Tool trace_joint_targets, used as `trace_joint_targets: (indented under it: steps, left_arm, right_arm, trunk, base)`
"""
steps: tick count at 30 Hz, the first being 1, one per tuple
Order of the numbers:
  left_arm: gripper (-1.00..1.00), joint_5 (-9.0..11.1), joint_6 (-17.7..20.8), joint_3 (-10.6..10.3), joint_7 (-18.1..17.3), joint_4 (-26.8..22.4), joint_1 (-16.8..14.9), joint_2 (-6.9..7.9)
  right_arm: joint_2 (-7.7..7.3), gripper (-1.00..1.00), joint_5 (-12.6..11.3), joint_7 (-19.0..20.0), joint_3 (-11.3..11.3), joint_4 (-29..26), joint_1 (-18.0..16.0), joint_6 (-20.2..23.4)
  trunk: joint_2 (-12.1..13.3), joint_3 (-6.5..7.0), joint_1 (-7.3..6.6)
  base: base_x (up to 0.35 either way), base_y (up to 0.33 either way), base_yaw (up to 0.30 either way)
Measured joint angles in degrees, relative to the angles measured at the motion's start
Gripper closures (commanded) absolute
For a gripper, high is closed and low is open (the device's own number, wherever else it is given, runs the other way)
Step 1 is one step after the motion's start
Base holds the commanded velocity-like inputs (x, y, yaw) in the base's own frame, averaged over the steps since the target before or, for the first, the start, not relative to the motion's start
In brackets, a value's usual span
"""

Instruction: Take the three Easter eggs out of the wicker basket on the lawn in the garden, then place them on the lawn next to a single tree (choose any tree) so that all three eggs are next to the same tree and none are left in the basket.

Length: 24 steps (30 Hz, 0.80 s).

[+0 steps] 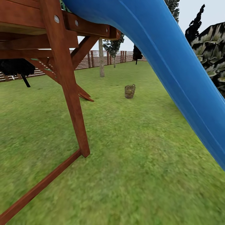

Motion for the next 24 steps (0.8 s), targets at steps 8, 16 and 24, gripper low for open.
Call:
trace_joint_targets:
  steps: [8, 16, 24]
  left_arm:
    - [-1.00, 0.0, 0.0, 0.0, -0.3, -0.8, 0.0, -0.20]
    - [-1.00, 0.0, 0.0, 0.0, -0.3, -1.5, 0.0, -0.17]
    - [-1.00, 0.0, 0.0, 0.1, 0.0, -1.6, 0.0, -0.17]
  right_arm:
    - [-0.02, -1.00, -0.3, 0.0, -0.2, -0.1, 0.0, 0.0]
    - [-0.13, -1.00, -0.5, -0.1, -0.4, -2.9, 0.0, 0.6]
    - [-0.20, -1.00, -0.1, 0.0, -0.3, -3.0, 0.0, 0.7]
  trunk:
    - [0.0, 0.00, 0.00]
    - [-2.4, -1.07, 1.31]
    - [-5.6, -2.51, 3.07]
  base:
    - [0.000, 0.000, 0.000]
    - [0.000, 0.000, 0.000]
    - [0.000, 0.000, 0.000]
